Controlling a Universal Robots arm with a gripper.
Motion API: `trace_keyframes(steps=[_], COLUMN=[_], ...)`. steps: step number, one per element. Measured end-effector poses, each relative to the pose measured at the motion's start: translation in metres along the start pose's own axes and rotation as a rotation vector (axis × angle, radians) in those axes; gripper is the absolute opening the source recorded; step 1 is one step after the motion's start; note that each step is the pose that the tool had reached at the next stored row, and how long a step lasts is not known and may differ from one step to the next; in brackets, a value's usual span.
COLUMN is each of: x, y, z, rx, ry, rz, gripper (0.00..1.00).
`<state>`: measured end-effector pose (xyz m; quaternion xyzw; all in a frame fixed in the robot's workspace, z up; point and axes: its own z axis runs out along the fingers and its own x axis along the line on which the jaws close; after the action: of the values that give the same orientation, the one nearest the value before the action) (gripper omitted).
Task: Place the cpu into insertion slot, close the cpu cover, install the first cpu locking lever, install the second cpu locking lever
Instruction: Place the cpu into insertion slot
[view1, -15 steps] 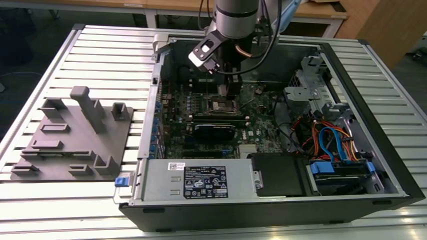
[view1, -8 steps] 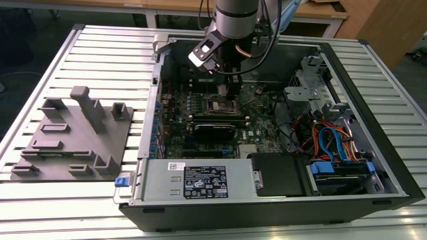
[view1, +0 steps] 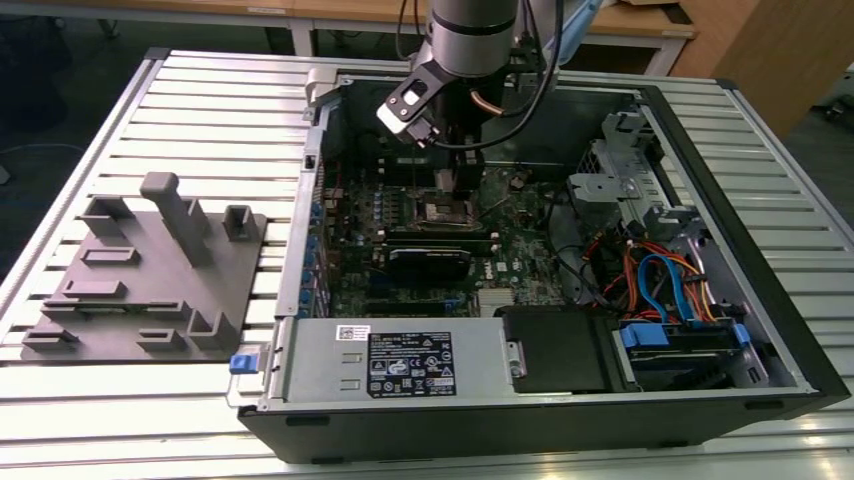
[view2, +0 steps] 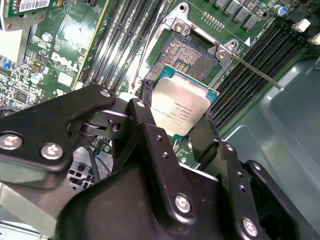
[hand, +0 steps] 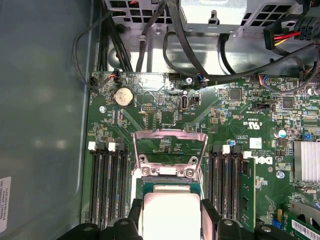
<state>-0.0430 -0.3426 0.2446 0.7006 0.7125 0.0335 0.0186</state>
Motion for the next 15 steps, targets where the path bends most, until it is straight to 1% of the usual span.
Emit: trace_keyframes(steps=[1,4,7,15], x=[0.0000,0.0000,0.0000,0.0001], y=[0.0000,-0.0001,-0.0007,-0.0033], z=[0.0000,0.0014,0.0067,0.0212], rx=[0.0000,0.0001,0.0001,0.0002], ry=[-0.0008,-0.0059,-0.0094,-0.0098], rz=[0.000,0.000,-0.001,-0.001], gripper=[0.54,0.54,0.54,0.54])
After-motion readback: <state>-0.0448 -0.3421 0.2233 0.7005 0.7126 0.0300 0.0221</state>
